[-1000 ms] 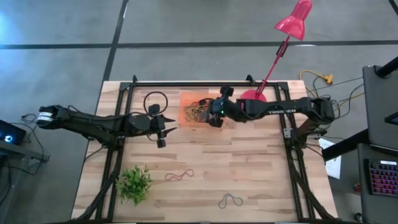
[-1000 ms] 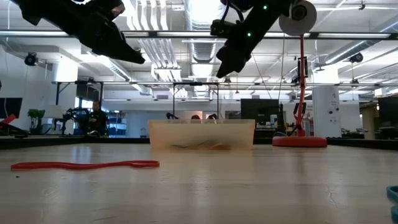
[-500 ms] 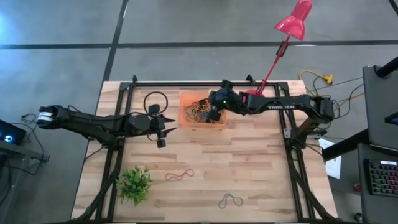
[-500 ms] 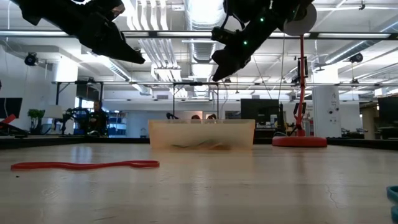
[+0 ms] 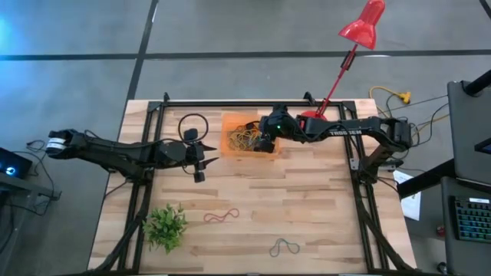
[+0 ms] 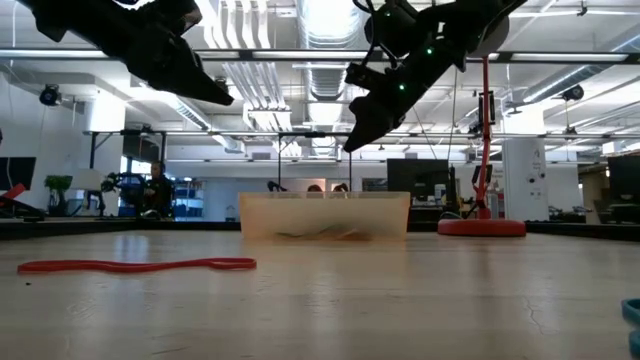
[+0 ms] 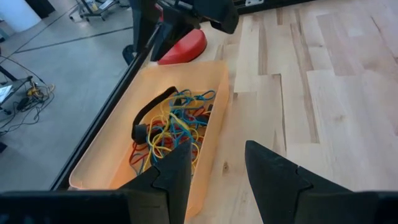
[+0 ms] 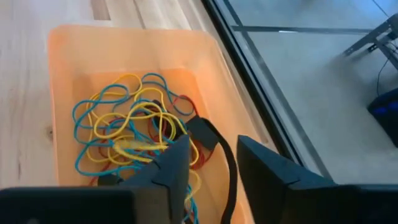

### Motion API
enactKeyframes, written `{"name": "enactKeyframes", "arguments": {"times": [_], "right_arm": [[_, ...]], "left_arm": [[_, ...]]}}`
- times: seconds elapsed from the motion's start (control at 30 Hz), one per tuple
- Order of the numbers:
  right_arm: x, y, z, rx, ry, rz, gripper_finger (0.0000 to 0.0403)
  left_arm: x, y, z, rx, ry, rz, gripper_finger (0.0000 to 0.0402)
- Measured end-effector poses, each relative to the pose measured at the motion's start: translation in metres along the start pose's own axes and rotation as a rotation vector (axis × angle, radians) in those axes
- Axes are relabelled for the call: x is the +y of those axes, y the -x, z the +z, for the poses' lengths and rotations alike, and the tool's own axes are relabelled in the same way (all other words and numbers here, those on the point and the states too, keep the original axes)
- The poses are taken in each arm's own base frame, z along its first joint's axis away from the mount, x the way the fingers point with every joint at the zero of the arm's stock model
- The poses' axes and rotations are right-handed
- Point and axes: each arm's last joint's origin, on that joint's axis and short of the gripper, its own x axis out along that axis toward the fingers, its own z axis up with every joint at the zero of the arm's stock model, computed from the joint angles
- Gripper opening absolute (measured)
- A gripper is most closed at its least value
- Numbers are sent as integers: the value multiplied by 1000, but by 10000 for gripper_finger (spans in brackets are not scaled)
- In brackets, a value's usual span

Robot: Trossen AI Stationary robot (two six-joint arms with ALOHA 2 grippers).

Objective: Pick and place rubber bands into bin
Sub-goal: Put the yellow rubber band into the orange bin, then put the red rubber band into the orange bin

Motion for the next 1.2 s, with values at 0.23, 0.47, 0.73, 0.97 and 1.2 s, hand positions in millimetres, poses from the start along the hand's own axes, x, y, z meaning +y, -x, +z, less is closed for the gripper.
{"name": "enactKeyframes", "arguments": {"times": [0.23, 0.47, 0.73, 0.97, 1.2], "right_arm": [[1, 0, 0, 1, 0, 33, 173], [17, 4, -7, 32, 17, 434, 183], [64, 25, -14, 120, 89, 676, 171], [113, 51, -19, 171, 122, 780, 162], [152, 78, -26, 203, 136, 823, 151]], "left_arm": [[-3, -8, -3, 30, -13, -3, 135], [-9, -19, -10, 82, -80, -31, 135], [-17, -36, -11, 60, -140, -81, 135], [-26, -48, -11, 30, -196, -202, 135], [-42, -59, -8, 3, -163, -575, 135]]}}
